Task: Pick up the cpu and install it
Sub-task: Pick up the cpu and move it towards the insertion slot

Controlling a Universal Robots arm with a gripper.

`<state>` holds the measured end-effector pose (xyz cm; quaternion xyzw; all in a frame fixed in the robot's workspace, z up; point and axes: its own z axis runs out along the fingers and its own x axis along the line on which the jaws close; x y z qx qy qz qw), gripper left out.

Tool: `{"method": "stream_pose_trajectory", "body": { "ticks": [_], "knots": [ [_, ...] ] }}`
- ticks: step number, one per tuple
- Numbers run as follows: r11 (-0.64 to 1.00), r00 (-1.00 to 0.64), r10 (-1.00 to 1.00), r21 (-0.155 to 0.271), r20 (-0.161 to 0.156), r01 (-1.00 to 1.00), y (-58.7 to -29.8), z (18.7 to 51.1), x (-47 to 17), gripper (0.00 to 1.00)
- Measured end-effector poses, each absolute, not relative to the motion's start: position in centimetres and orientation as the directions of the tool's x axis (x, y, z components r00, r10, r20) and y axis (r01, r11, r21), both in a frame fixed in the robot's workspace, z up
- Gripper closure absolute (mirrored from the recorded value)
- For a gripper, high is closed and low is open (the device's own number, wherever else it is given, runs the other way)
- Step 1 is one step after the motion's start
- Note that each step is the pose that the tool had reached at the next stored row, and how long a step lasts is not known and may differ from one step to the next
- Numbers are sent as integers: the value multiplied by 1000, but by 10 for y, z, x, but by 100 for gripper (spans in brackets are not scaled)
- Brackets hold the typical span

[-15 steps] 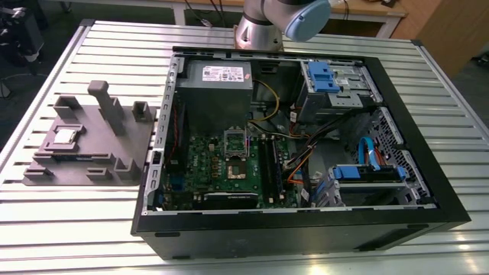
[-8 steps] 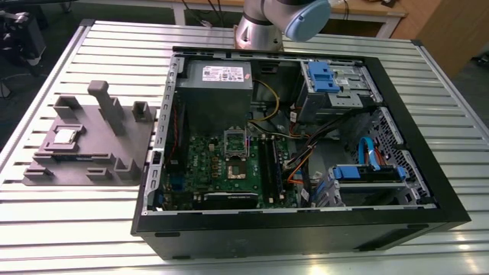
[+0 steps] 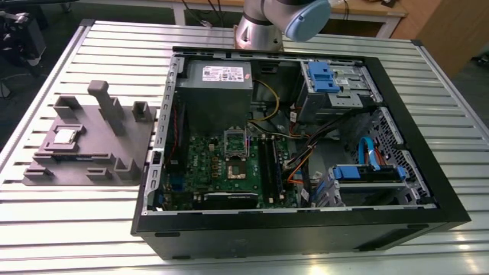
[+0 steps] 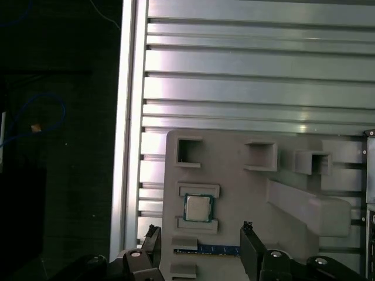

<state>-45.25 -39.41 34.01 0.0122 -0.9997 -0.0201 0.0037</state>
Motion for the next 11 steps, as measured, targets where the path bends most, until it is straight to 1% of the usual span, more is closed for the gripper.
{"method": "stream_pose_trajectory", "body": {
  "ticks": [11],
  "knots": [
    [999,-1000,-25,40,7,-24,-394,336,-452,35]
  ]
}}
